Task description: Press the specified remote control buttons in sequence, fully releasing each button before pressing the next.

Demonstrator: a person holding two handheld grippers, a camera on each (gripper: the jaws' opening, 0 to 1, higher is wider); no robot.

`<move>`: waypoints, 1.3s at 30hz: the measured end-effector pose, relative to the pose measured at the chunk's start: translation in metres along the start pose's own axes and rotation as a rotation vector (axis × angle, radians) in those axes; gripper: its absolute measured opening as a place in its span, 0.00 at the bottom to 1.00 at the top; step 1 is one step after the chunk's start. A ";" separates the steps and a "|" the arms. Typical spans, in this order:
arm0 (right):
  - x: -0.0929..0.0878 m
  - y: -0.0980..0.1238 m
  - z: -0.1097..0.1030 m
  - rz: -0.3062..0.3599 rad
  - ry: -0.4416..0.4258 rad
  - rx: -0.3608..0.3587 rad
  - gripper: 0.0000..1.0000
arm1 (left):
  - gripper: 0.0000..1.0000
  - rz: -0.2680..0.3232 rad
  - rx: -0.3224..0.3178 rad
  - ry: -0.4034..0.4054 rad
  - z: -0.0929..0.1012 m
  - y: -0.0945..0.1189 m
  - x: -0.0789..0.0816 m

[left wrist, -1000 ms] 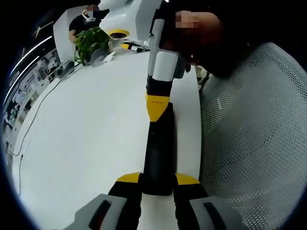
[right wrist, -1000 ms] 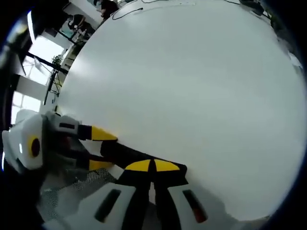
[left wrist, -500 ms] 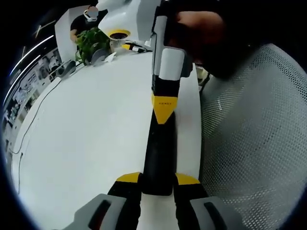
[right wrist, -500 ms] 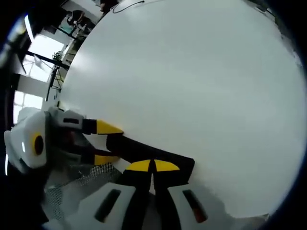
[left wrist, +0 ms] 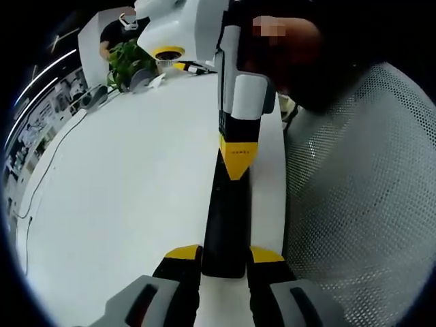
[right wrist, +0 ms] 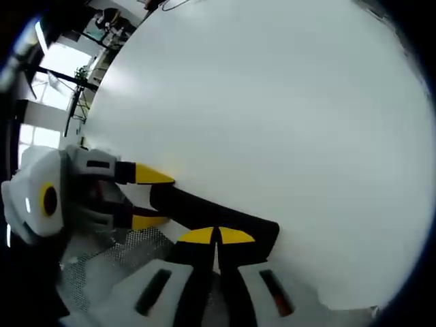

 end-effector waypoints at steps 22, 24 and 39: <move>0.000 0.001 0.001 0.017 -0.034 0.028 0.00 | 0.24 0.000 -0.007 -0.015 0.000 -0.001 0.001; -0.001 0.002 0.001 0.021 -0.095 0.053 0.00 | 0.24 -0.002 -0.008 -0.020 0.000 0.000 0.001; -0.011 0.006 0.007 -0.048 -0.135 0.017 0.00 | 0.25 -0.002 -0.006 -0.027 0.000 0.000 0.000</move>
Point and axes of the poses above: the point that each gripper's makers call its tool centre point, and the gripper's own axes: y roughly backward along the fingers, z roughly to its right, x roughly out of its top, the point moved 2 cm from there along y, roughly backward along the fingers, and after that the axes turned 3 degrees about x, right-handed, at the moved point
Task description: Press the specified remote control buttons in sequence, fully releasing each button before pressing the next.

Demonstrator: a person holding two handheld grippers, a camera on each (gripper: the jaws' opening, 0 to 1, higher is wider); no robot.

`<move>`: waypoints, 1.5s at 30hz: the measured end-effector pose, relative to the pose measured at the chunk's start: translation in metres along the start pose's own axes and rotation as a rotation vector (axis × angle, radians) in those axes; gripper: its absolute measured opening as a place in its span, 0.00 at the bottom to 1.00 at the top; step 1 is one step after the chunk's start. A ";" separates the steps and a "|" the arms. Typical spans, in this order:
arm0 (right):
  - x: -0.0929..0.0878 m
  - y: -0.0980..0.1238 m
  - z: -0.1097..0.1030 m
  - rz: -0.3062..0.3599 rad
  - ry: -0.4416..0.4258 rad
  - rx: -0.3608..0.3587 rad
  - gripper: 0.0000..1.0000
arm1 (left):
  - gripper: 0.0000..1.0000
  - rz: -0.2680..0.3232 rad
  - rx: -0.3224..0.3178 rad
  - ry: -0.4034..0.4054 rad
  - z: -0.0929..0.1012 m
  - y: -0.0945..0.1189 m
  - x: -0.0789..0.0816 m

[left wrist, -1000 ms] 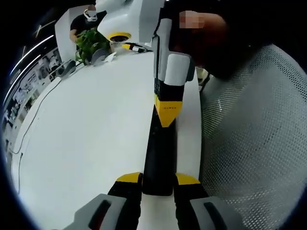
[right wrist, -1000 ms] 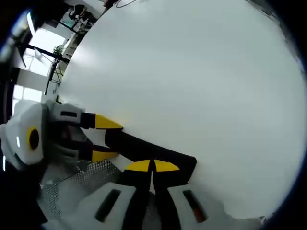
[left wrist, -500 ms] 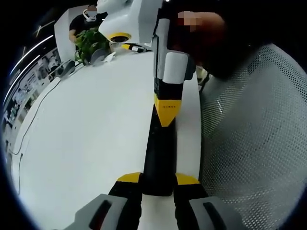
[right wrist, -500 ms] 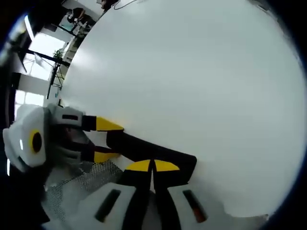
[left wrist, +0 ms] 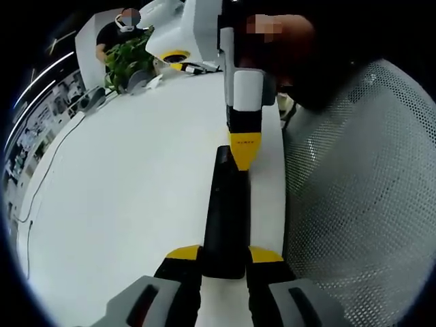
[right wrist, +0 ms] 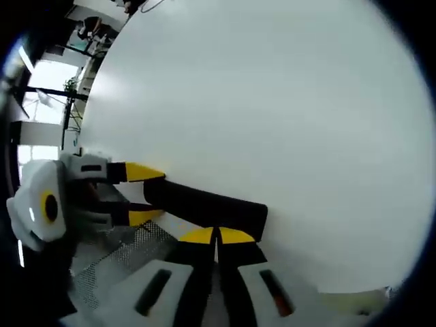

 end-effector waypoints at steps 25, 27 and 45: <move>-0.002 -0.004 -0.001 -0.024 0.073 -0.039 0.00 | 0.25 0.000 0.000 0.004 0.000 0.000 0.000; -0.002 -0.003 -0.001 -0.026 0.070 -0.038 0.00 | 0.25 0.001 0.000 0.004 0.000 0.000 0.001; 0.017 0.005 -0.003 0.109 0.059 -0.017 0.00 | 0.25 0.004 0.005 0.008 0.000 0.000 0.000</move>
Point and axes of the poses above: the point that each gripper's makers call its tool centre point, and the gripper's own axes: y roughly backward along the fingers, z roughly to its right, x roughly out of its top, the point moved 2 cm from there along y, roughly backward along the fingers, and after that the axes turned 3 degrees about x, right-handed, at the moved point
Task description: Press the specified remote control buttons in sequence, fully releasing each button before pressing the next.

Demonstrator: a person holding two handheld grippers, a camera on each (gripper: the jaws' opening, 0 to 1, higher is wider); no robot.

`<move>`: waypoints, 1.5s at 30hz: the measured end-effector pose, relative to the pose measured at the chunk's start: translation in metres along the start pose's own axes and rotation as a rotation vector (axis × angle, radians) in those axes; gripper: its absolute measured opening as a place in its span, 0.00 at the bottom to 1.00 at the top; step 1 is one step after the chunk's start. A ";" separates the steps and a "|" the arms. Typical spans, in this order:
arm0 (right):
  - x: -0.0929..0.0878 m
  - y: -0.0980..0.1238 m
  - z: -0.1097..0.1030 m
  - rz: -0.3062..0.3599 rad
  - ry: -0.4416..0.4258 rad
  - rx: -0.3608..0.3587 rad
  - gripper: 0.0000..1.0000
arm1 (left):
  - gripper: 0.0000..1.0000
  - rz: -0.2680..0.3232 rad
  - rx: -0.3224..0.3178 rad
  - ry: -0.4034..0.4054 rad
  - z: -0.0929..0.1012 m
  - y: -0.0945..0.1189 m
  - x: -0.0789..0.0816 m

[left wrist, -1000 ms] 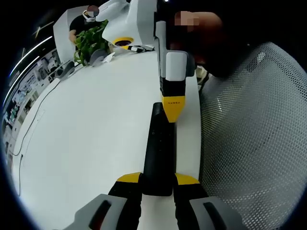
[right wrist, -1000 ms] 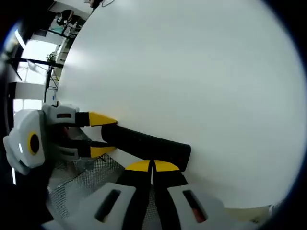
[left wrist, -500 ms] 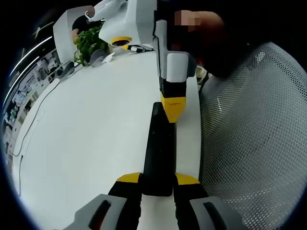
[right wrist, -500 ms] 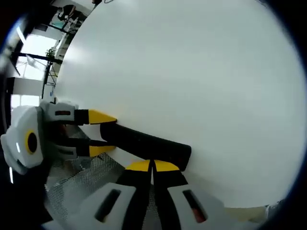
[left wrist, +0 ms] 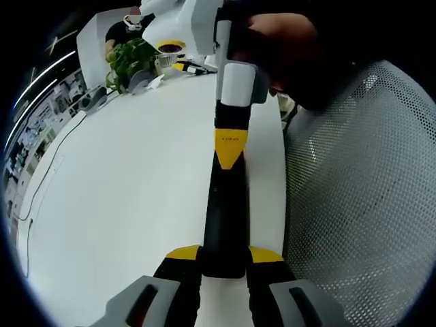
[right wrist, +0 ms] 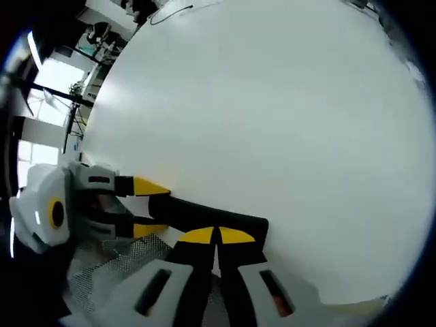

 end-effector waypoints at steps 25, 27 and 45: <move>-0.001 -0.007 -0.001 -0.020 0.180 -0.078 0.00 | 0.25 0.001 0.001 0.006 0.000 0.000 0.000; -0.001 -0.008 -0.002 -0.019 0.221 -0.090 0.00 | 0.25 -0.001 0.000 0.005 0.000 0.000 0.000; 0.000 -0.007 -0.002 -0.008 0.328 -0.121 0.00 | 0.25 -0.006 0.007 0.013 0.000 -0.001 0.002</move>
Point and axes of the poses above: the point that each gripper's makers call its tool centre point, and the gripper's own axes: y roughly backward along the fingers, z roughly to its right, x roughly out of its top, the point moved 2 cm from there along y, roughly backward along the fingers, and after that the axes turned 3 degrees about x, right-handed, at the moved point
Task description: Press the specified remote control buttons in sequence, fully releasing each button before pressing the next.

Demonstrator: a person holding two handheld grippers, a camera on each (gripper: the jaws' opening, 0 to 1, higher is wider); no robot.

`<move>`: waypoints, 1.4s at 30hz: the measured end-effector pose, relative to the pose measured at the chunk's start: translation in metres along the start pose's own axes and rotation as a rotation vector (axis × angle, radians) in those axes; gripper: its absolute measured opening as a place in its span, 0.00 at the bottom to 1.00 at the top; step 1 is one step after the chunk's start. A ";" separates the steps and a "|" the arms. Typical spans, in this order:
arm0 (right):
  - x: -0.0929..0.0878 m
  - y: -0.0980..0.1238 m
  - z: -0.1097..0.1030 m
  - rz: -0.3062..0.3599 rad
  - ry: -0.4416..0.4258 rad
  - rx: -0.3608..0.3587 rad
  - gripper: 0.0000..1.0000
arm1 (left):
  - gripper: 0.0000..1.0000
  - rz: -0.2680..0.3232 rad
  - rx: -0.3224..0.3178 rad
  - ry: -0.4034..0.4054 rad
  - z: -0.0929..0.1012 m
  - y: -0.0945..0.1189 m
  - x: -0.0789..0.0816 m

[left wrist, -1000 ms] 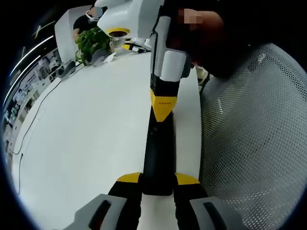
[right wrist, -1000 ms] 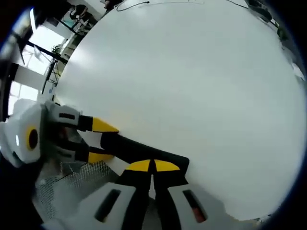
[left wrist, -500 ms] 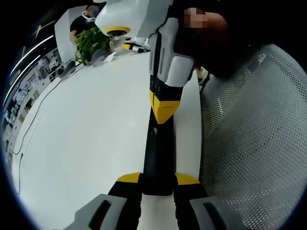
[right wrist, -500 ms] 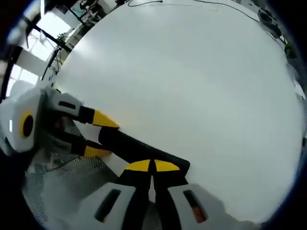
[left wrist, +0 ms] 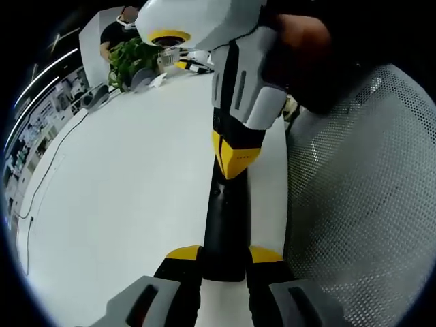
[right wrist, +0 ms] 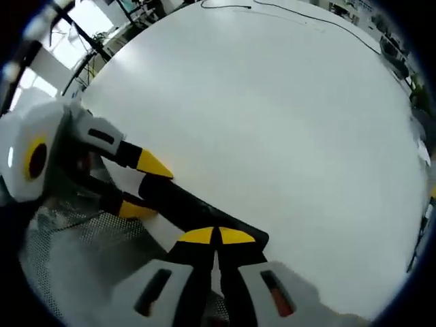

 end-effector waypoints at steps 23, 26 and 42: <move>0.013 0.004 -0.005 0.081 -0.124 0.067 0.00 | 0.24 0.005 -0.007 -0.017 0.006 -0.004 0.008; 0.013 0.001 -0.008 0.068 -0.106 0.073 0.00 | 0.24 0.007 -0.008 -0.020 0.006 -0.004 0.008; 0.009 -0.005 -0.009 0.032 -0.081 0.068 0.00 | 0.24 0.006 -0.014 -0.034 0.006 -0.005 0.008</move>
Point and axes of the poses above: the point that each gripper's makers call its tool centre point, and the gripper's own axes: y roughly backward along the fingers, z roughly to its right, x roughly out of its top, the point moved 2 cm from there along y, roughly backward along the fingers, and after that the axes turned 3 degrees about x, right-handed, at the moved point
